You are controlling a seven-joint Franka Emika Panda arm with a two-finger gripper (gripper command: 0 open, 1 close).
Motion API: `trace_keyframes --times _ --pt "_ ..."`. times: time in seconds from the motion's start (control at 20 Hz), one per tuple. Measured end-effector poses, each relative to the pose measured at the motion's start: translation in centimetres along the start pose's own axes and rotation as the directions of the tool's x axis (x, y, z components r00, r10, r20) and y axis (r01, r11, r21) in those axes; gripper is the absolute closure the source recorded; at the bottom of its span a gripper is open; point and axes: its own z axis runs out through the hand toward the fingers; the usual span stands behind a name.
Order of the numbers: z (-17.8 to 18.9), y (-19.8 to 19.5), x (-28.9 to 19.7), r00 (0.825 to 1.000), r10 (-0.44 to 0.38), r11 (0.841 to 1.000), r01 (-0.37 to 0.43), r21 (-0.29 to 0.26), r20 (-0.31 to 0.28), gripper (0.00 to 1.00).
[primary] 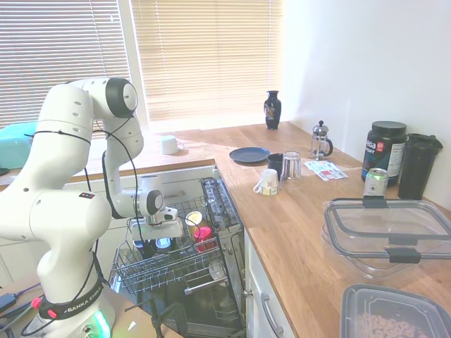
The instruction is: Move the gray mug from the dishwasher to the counter
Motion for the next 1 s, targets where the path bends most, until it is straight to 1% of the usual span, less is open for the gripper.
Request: trace_keyframes --times 0.2,0.45,0.7,1.0 --pt "0.2 -0.1 0.4 1.0 -0.002 1.0 0.002 -0.005 -0.006 1.0" --pt "0.3 0.9 1.0 1.0 0.006 1.0 -0.006 -0.011 -0.011 1.0" --pt "0.7 1.1 1.1 1.0 0.012 1.0 -0.012 0.009 -0.02 1.0" --pt "0.6 0.4 1.5 0.998 0.055 0.997 -0.055 0.044 0.006 1.0"
